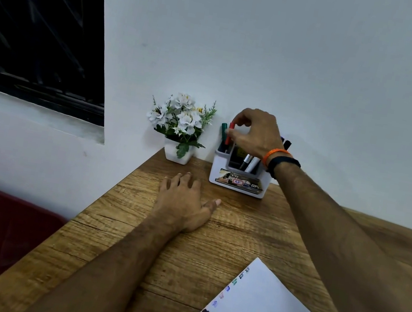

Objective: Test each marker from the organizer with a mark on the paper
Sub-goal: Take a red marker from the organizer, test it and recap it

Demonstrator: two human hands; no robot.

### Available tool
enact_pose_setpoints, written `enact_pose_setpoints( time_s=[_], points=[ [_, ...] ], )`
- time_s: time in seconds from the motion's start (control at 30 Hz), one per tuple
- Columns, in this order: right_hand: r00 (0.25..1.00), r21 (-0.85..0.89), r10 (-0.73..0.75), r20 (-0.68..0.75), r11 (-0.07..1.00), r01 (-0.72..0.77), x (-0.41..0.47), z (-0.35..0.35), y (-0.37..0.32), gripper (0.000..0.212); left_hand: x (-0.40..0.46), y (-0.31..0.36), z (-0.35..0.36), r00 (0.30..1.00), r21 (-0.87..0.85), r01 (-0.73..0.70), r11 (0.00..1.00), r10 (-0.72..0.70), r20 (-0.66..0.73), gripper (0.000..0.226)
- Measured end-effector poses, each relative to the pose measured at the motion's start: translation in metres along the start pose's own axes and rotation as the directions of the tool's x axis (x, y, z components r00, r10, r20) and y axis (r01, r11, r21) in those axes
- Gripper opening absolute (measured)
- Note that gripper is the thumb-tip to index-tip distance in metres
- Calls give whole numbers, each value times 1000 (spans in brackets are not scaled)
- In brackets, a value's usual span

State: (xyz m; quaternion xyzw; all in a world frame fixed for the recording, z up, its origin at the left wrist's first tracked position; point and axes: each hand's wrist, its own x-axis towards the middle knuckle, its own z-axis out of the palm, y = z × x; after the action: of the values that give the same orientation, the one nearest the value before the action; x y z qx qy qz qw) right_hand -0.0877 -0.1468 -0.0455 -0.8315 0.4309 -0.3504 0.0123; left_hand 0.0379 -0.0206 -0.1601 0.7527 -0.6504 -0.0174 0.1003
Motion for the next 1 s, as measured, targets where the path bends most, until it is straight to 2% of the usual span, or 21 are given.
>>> enact_pose_setpoints(
  time_s=[0.13,0.23,0.37,0.5,0.63,0.8,0.9,0.97,1.0],
  points=[
    [999,167,26,-23,986,-21,-11,7,-8,31,0,0,1,1000,4,-1,1000,1,-9,82],
    [998,115,52,-24,992,-49,-15,11,-10,35,0,0,1,1000,1,-2,1000,2,-14,81],
    [1000,13,15,12,1000,-15,-14,2,-14,32,0,0,1,1000,3,-4,1000,4,-17,81],
    [997,40,51,63,998,-54,-11,0,-17,27,0,-1,2,1000,-5,-2,1000,2,-22,82],
    [993,158,121,-3,980,-119,-12,-11,-18,24,0,-1,2,1000,-11,-5,1000,5,-26,81],
    [967,425,214,-137,895,-138,-23,-34,-18,26,-2,0,0,1000,-35,6,999,-7,-26,81],
    [942,577,278,-189,807,-123,-37,-55,-21,26,-6,4,-8,996,-135,-7,991,-4,-84,79],
    [934,647,319,-163,749,-143,-52,-69,-24,29,-12,13,-19,980,-351,-69,934,-3,-199,71],
    [935,668,328,-135,727,-159,-61,-74,-25,30,-16,19,-26,967,-492,-123,862,-8,-256,67]
  ],
)
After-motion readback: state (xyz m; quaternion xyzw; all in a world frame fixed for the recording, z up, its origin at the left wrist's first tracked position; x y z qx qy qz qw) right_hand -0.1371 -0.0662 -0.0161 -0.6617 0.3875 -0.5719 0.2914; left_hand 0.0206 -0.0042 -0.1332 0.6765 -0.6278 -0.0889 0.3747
